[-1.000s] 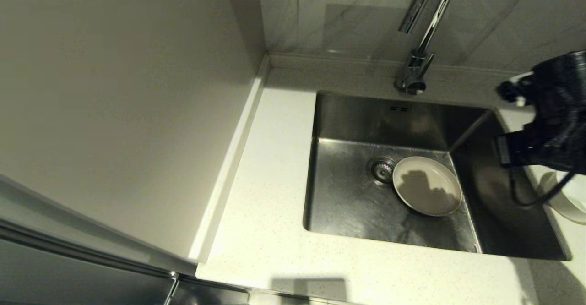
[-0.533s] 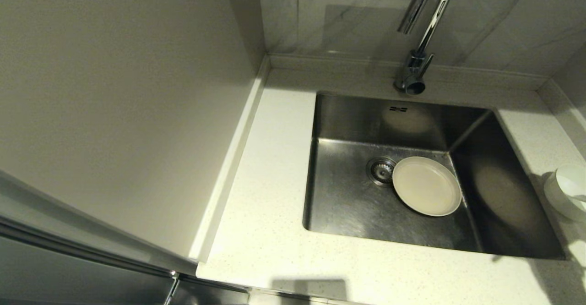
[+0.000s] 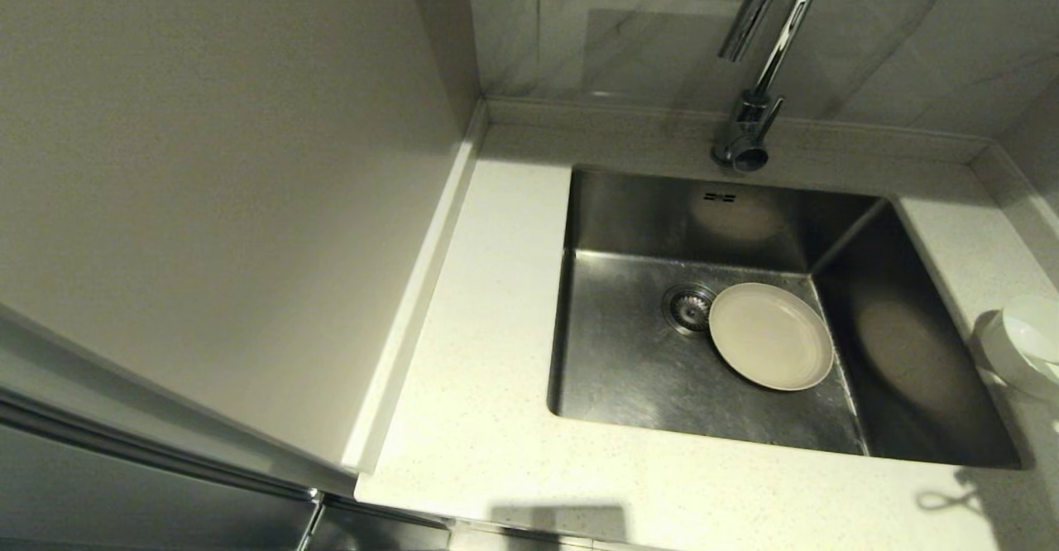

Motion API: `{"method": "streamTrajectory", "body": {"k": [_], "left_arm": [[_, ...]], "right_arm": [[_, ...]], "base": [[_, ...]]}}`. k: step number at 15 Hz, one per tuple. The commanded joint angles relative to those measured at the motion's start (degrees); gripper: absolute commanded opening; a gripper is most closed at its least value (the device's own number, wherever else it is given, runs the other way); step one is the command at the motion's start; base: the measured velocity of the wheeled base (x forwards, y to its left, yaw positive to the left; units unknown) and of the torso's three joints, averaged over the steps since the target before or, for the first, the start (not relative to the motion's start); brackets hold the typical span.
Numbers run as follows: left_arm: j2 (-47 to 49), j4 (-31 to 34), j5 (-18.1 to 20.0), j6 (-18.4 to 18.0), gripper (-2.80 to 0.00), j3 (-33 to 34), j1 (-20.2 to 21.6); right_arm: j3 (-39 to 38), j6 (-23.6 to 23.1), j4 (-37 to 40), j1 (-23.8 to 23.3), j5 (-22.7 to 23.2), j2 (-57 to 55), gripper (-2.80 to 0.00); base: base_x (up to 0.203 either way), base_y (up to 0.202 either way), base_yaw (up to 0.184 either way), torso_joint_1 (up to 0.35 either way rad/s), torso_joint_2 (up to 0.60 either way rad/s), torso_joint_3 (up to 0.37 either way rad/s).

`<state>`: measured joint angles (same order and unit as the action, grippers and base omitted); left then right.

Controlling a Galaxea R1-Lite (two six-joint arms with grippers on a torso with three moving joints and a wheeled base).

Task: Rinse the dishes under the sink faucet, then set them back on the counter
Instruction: Put a spoon into the sink

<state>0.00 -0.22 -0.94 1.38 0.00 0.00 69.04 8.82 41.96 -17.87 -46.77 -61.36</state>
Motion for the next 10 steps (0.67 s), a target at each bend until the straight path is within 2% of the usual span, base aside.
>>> {"method": "streamTrajectory", "body": {"k": [1, 3, 6, 10], "left_arm": [[-0.18, -0.04, -0.03, 0.03, -2.8, 0.0, 0.0], [-0.18, -0.04, -0.03, 0.03, -2.8, 0.0, 0.0], [-0.25, -0.04, -0.03, 0.03, -2.8, 0.0, 0.0], [-0.18, -0.04, -0.03, 0.03, -2.8, 0.0, 0.0]], "right_arm": [[1.56, 0.79, 0.94, -0.38, -1.17, -0.58, -2.8], [2.66, 3.49, 1.02, -0.49, -1.13, -0.78, -2.8], [2.3, 3.96, 1.18, -0.55, -1.29, -0.52, -2.8], [4.59, -2.74, 4.37, -2.05, -2.03, -1.41, -2.8]], "base": [[0.0, 0.0, 0.0, 0.0, 0.0, 0.0], [0.0, 0.0, 0.0, 0.0, 0.0, 0.0], [0.0, 0.0, 0.0, 0.0, 0.0, 0.0], [0.0, 0.0, 0.0, 0.0, 0.0, 0.0]]}}
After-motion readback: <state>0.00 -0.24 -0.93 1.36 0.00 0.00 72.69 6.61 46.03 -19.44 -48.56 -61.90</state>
